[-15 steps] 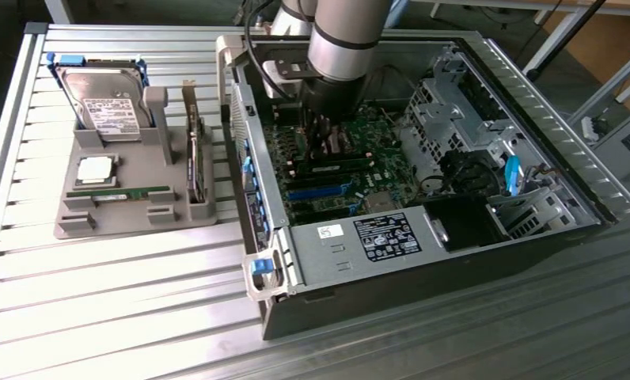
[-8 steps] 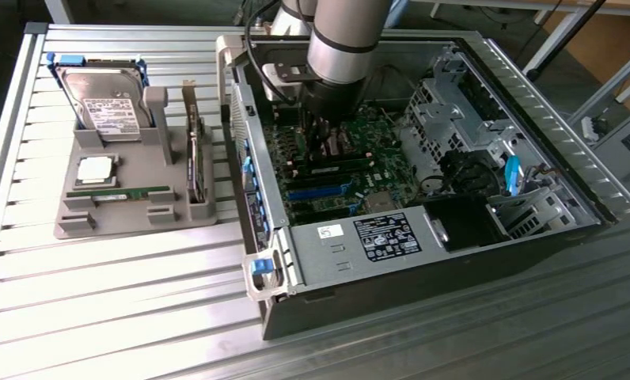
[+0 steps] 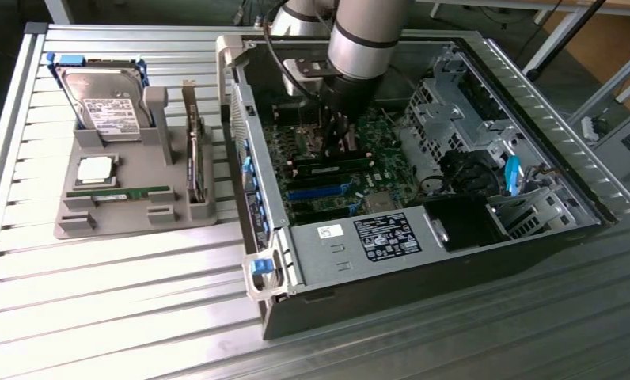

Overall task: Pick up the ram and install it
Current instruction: 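Press down the ram until it locks into place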

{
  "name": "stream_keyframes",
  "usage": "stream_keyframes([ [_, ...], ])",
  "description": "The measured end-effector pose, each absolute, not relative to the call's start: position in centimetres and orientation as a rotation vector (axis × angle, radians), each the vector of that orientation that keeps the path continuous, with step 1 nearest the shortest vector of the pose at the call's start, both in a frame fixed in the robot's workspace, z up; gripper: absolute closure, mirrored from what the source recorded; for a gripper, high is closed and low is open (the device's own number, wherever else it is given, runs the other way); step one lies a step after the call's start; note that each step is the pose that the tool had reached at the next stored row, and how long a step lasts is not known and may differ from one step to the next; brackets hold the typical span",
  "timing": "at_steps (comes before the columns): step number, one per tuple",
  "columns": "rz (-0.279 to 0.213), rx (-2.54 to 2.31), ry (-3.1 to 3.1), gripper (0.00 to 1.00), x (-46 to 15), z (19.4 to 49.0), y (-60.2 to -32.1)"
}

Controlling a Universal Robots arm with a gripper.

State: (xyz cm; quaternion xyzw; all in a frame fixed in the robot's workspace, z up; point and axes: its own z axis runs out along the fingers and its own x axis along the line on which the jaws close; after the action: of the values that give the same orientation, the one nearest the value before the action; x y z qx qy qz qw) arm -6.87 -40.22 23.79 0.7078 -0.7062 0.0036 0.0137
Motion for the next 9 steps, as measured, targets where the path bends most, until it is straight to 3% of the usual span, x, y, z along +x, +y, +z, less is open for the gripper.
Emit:
stream_keyframes([
  [9, 0.002, 2.201, -2.195, 0.91, -3.5, 27.2, -40.2],
])
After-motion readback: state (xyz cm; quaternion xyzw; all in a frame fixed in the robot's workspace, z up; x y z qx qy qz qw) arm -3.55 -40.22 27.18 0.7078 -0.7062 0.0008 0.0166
